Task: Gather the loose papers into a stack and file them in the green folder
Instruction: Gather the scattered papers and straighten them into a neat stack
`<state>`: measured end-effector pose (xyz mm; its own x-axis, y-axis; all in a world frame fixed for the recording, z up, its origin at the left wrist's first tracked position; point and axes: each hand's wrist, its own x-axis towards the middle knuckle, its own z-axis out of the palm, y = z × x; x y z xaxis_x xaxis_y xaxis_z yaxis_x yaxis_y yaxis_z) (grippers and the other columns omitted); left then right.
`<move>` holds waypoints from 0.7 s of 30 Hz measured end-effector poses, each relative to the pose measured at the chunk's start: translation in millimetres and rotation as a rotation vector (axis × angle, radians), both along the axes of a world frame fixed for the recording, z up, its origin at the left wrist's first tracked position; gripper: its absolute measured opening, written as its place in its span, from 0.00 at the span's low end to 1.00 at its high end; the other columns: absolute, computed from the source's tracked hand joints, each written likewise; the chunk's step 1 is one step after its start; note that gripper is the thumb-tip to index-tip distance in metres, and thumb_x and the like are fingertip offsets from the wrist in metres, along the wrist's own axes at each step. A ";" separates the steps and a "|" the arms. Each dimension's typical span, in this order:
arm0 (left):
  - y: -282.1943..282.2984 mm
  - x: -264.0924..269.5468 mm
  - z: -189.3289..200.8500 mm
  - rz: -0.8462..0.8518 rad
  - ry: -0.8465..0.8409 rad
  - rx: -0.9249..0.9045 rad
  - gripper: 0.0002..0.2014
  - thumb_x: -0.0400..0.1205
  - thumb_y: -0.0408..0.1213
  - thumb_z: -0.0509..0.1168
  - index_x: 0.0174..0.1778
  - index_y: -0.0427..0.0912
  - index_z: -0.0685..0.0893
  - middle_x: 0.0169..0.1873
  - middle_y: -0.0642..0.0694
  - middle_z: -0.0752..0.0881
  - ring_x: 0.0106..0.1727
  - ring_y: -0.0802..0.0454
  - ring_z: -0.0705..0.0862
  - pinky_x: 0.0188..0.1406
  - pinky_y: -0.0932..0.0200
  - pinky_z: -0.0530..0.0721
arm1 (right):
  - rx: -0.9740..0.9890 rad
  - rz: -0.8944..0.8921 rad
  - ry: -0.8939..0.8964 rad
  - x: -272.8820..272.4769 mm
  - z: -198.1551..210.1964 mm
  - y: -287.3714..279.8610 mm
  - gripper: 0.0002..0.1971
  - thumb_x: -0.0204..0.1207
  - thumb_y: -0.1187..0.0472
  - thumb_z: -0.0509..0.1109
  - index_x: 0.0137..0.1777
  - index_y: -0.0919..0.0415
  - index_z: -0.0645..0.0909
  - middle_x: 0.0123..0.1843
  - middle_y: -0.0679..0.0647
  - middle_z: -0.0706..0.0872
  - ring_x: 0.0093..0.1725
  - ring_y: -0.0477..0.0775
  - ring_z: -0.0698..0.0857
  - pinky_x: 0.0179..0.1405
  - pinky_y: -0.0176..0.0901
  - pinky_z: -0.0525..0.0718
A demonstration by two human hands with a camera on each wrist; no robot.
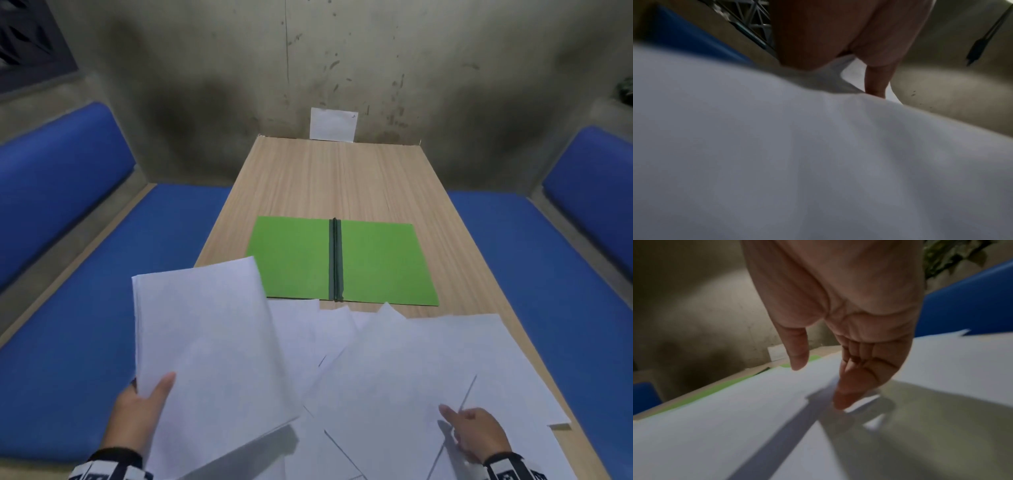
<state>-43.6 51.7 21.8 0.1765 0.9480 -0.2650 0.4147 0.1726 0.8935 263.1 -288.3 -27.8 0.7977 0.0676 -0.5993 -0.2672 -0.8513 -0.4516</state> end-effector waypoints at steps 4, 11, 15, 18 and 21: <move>4.9 -18.0 -14.5 0.022 0.104 -0.015 0.19 0.77 0.33 0.69 0.61 0.26 0.79 0.60 0.30 0.83 0.63 0.31 0.80 0.63 0.44 0.74 | -0.107 0.055 0.080 -0.4 1.6 8.2 0.23 0.72 0.46 0.69 0.27 0.66 0.75 0.29 0.57 0.79 0.35 0.57 0.78 0.31 0.45 0.71; 8.5 -27.2 -42.1 -0.051 0.251 -0.069 0.21 0.72 0.36 0.73 0.56 0.26 0.83 0.55 0.28 0.85 0.59 0.30 0.82 0.61 0.42 0.77 | 0.224 -0.131 -0.287 -7.1 2.7 20.6 0.03 0.74 0.70 0.62 0.41 0.65 0.76 0.40 0.63 0.81 0.43 0.62 0.78 0.43 0.45 0.70; 11.9 -28.0 -48.1 -0.113 0.355 -0.044 0.15 0.73 0.35 0.72 0.51 0.28 0.86 0.52 0.28 0.86 0.51 0.33 0.84 0.55 0.45 0.80 | 0.201 -0.099 -0.280 11.5 15.1 8.7 0.09 0.75 0.73 0.56 0.45 0.63 0.75 0.44 0.65 0.80 0.44 0.63 0.76 0.43 0.46 0.69; 13.9 -27.7 -49.8 -0.113 0.400 -0.048 0.13 0.75 0.35 0.70 0.50 0.28 0.85 0.47 0.31 0.85 0.46 0.36 0.82 0.50 0.48 0.79 | 0.063 0.051 -0.099 23.1 10.0 -1.4 0.10 0.75 0.74 0.54 0.45 0.66 0.76 0.49 0.67 0.81 0.50 0.64 0.79 0.46 0.46 0.71; 12.4 -25.0 -47.4 -0.128 0.483 -0.052 0.17 0.75 0.39 0.69 0.53 0.29 0.86 0.54 0.28 0.84 0.51 0.32 0.82 0.56 0.45 0.81 | -0.063 0.227 0.037 16.6 -4.1 -4.9 0.06 0.74 0.70 0.59 0.41 0.62 0.76 0.51 0.64 0.82 0.54 0.60 0.81 0.43 0.41 0.72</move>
